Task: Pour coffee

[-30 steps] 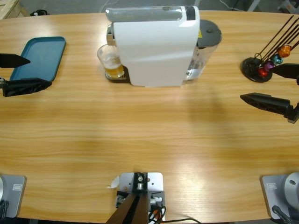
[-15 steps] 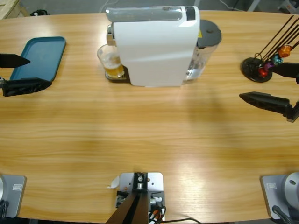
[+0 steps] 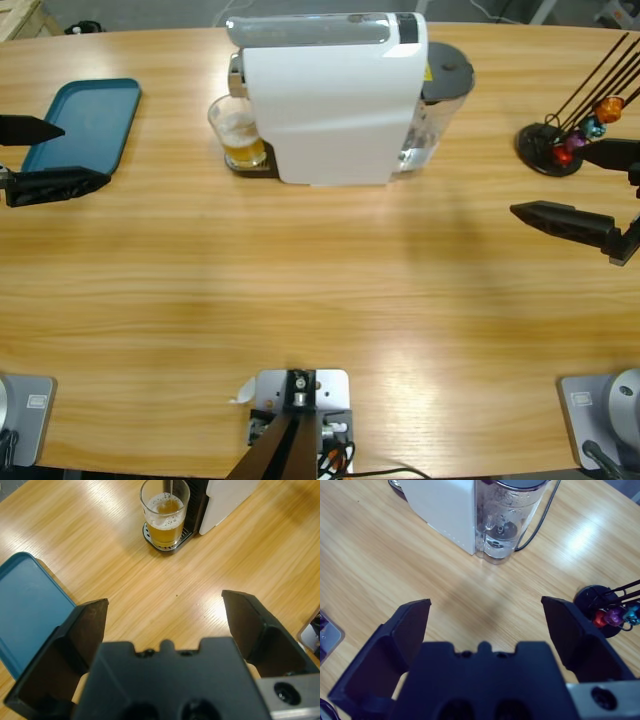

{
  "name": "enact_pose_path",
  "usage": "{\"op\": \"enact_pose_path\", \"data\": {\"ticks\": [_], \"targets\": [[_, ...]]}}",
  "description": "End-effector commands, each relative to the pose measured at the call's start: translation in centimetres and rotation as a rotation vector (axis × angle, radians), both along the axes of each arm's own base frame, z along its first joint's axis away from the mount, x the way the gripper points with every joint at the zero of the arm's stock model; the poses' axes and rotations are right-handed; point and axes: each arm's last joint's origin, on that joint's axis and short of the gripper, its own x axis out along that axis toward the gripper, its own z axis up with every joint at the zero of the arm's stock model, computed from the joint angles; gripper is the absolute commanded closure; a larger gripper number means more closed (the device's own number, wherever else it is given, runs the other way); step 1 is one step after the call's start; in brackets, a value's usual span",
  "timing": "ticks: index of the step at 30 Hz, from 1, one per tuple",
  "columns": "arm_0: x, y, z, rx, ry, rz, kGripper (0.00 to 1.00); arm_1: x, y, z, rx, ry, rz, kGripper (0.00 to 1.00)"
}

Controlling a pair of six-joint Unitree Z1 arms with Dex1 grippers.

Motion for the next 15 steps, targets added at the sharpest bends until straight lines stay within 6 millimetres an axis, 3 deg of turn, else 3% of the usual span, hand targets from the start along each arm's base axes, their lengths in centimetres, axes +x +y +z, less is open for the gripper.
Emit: {"op": "enact_pose_path", "data": {"ticks": [1, 15], "targets": [[-0.33, 0.38, -1.54, 0.017, 0.051, 0.026, 0.004, -0.23, -0.13, -0.80, -0.020, 0.006, 0.014, 0.000], [-0.15, 0.28, -1.63, 0.015, 0.061, 0.030, 0.000, -0.45, -0.37, -0.64, -0.011, -0.004, 0.013, 0.000]]}}
